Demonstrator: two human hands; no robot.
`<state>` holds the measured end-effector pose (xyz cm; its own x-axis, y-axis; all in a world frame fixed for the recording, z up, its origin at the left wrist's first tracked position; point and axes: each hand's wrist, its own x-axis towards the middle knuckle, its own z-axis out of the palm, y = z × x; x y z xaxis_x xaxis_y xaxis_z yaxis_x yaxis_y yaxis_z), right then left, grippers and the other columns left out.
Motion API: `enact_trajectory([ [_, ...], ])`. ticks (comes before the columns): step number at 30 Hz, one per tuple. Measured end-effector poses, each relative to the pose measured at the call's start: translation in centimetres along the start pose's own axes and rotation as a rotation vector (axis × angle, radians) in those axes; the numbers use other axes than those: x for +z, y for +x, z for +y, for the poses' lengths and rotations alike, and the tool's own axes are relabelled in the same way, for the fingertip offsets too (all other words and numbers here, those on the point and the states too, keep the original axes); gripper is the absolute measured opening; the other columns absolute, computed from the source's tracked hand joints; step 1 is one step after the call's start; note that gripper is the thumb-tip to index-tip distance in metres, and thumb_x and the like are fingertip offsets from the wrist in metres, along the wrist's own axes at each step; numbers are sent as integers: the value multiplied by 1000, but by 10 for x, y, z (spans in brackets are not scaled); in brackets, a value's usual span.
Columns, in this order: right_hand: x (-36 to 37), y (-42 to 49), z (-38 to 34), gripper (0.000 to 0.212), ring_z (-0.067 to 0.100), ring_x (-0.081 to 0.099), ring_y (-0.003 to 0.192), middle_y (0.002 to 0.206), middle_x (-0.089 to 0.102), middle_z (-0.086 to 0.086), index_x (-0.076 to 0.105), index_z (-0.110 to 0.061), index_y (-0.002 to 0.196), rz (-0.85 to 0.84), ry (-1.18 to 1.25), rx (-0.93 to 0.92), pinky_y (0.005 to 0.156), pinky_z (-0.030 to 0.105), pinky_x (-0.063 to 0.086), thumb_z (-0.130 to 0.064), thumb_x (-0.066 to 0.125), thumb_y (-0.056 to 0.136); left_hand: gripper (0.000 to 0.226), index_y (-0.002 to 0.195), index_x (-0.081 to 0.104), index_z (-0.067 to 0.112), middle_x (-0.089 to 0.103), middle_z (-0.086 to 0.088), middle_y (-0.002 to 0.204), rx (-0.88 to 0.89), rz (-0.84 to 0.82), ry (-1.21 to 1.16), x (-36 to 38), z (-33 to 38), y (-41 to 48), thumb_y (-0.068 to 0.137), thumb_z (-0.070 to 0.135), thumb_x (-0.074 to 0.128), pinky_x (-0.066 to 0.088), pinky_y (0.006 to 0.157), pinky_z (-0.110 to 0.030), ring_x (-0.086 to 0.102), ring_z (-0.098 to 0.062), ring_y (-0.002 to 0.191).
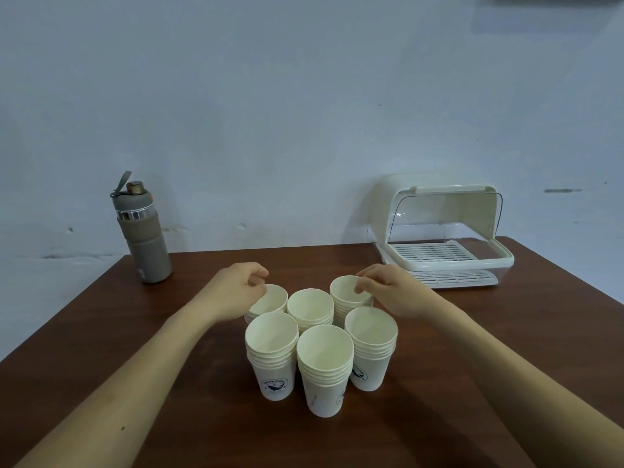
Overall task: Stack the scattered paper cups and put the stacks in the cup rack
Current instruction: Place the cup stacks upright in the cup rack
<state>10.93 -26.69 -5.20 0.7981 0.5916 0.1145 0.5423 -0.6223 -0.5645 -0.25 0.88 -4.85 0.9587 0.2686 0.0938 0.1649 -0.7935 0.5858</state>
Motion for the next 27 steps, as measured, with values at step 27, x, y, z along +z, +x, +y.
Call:
enact_trajectory([
  [27, 16, 68, 41, 50, 10, 59, 110, 122, 63, -10, 61, -25, 130, 42, 99, 0, 98, 32, 49, -55, 62, 90, 35, 108, 73, 22, 74, 0, 105, -19, 12, -32, 34, -9, 92, 90, 6, 48, 54, 84, -33, 67, -20, 98],
])
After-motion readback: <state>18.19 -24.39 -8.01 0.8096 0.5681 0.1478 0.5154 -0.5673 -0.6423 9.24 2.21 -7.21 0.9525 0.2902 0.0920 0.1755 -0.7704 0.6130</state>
